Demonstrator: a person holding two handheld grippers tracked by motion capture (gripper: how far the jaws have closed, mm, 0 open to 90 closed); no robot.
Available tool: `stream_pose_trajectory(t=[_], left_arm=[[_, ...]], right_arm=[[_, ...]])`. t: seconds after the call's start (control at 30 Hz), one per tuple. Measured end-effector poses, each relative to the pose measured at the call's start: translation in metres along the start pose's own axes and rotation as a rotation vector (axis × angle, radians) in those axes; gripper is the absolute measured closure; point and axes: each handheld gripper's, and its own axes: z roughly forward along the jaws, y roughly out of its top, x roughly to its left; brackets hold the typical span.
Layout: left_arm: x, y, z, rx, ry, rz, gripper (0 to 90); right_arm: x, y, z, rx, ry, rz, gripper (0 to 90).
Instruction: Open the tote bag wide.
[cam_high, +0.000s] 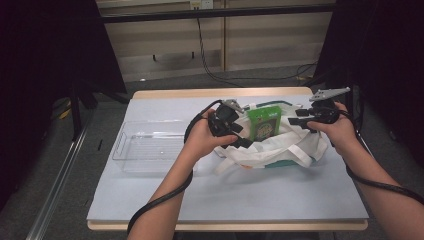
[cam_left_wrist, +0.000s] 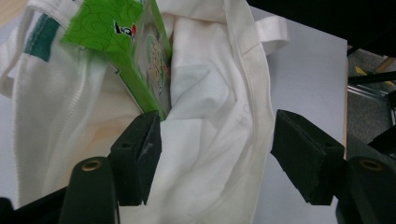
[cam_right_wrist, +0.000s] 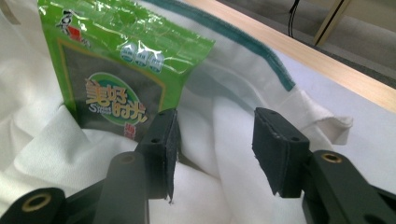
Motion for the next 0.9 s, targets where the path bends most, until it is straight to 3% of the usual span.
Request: stream_pose_trajectory(t=[0.1,0.67,0.9], left_arm=[[0.001,0.003,0.000,0.014,0.008,-0.003,33.4],[0.013,0.013,-0.004,-0.008,0.040,-0.012,32.1],[0.016,0.019,-0.006,-0.010,0.056,-0.006,32.1]], right_arm=[[0.002,-0.003,-0.001,0.007,0.005,-0.001,50.7],[0.007,-0.011,-0.002,0.014,0.029,-0.005,51.3],[0.007,-0.013,-0.002,0.019,0.035,-0.016,56.7]])
